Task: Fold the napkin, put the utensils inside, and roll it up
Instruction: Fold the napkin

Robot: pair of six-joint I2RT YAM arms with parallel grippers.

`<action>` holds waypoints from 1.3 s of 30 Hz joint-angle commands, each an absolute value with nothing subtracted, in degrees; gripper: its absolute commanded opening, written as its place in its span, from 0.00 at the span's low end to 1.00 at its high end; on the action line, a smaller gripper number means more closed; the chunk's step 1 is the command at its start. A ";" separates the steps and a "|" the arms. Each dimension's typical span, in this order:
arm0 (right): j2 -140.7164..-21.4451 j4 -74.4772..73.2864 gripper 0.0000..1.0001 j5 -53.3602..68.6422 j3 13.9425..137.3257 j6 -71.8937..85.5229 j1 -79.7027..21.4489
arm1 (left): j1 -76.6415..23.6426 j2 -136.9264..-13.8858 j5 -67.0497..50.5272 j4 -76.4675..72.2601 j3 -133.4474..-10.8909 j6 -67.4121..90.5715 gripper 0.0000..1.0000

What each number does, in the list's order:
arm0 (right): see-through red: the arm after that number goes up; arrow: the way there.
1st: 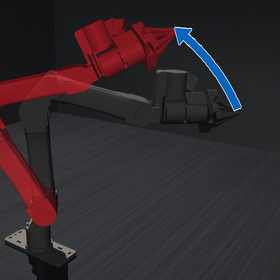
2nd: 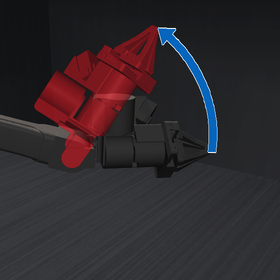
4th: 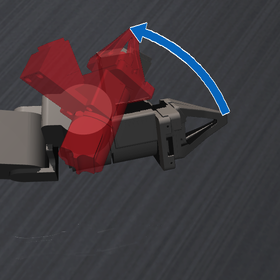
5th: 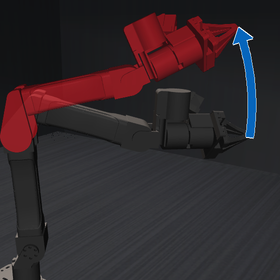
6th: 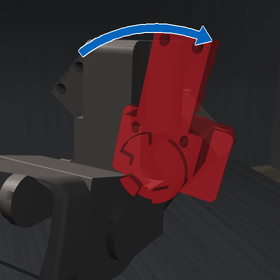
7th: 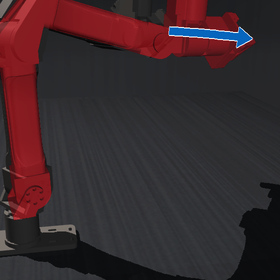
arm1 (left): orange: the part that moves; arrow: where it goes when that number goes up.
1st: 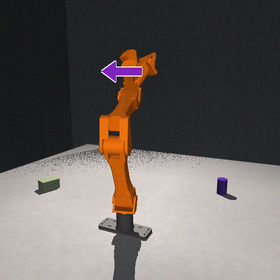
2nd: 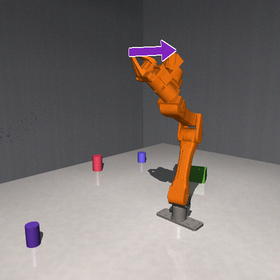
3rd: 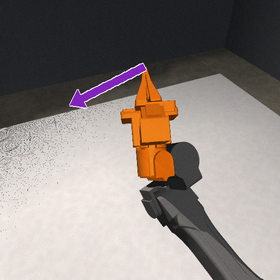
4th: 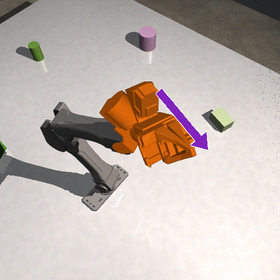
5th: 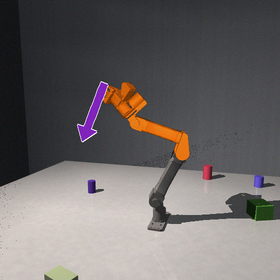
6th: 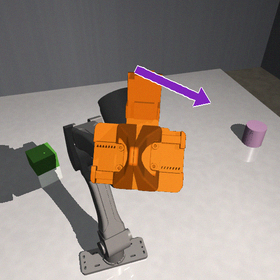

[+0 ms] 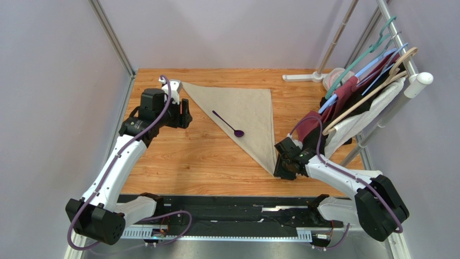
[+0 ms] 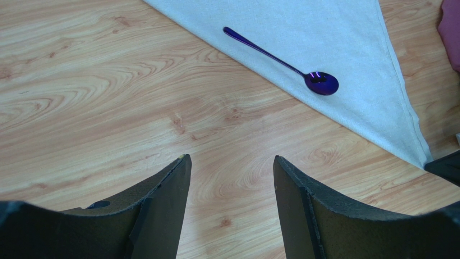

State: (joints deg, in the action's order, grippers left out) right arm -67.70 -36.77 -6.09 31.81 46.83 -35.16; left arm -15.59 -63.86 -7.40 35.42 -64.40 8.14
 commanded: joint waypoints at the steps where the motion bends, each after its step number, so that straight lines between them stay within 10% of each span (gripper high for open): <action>1: -67.41 -34.72 0.35 -5.62 30.85 48.25 -34.80 | -15.38 -62.67 -7.82 34.63 -64.16 6.77 0.66; 15: -67.06 -35.94 0.00 -5.71 31.99 48.17 -34.72 | -15.38 -62.40 -7.30 34.63 -64.16 6.68 0.66; 39: -63.89 -39.29 0.00 -16.35 45.51 46.41 -41.04 | -15.38 -61.96 -8.00 34.19 -63.81 6.94 0.66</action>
State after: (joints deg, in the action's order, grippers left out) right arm -61.87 -42.46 -12.73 41.39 47.48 -40.49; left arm -15.59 -63.61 -7.42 35.40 -64.38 8.14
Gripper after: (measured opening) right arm 0.022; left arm 0.664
